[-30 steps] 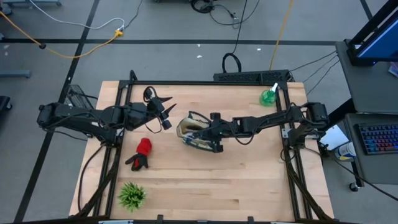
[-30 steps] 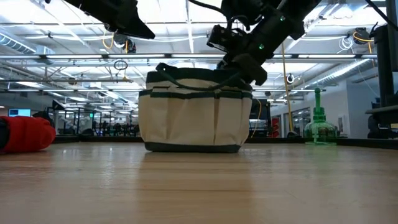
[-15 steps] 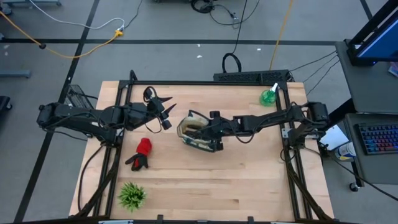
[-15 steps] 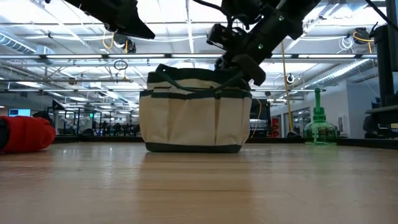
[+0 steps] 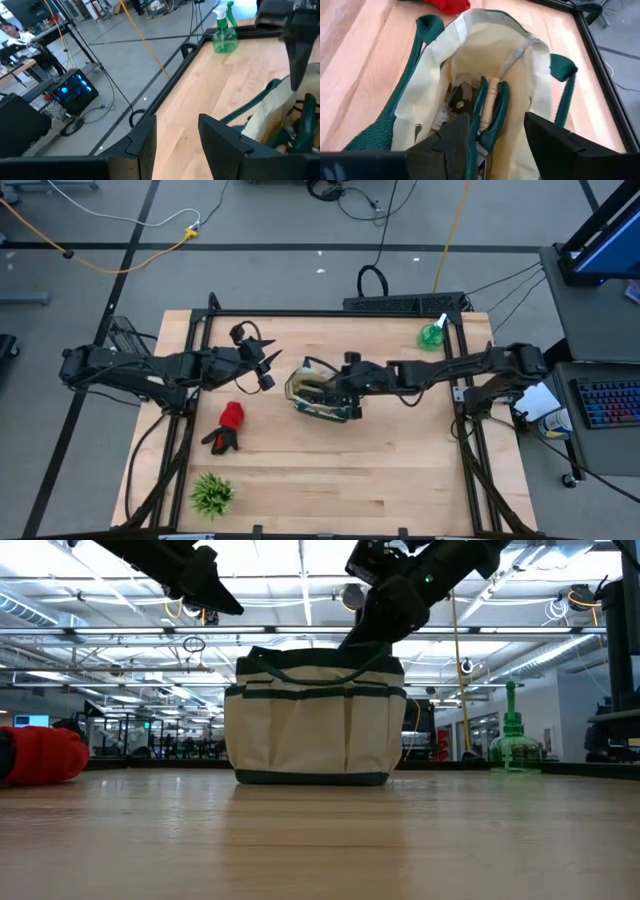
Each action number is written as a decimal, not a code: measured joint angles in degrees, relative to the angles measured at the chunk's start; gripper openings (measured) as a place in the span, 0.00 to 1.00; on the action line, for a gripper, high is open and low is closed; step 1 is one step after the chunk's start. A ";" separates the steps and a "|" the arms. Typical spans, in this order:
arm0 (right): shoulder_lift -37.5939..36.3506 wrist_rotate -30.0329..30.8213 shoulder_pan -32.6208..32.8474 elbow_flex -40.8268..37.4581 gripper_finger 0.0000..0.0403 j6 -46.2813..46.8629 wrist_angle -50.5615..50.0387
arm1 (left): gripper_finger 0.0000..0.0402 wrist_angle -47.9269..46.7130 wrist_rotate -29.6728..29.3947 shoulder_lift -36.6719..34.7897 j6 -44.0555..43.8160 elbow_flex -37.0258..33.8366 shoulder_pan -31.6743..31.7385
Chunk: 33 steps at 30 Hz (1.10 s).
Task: Pick & Place Garden tools in Gardening bag
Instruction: Put the green spray bottle into the gardening bag
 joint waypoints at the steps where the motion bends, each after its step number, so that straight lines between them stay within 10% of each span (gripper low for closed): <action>1: -0.41 0.02 0.00 0.00 0.46 0.34 -0.28 | 0.38 -0.32 0.00 0.00 -0.09 0.00 0.00; 33: -1.79 2.04 0.09 0.00 0.45 1.57 -6.05 | 0.38 -0.50 0.44 -0.02 -2.75 0.00 -0.17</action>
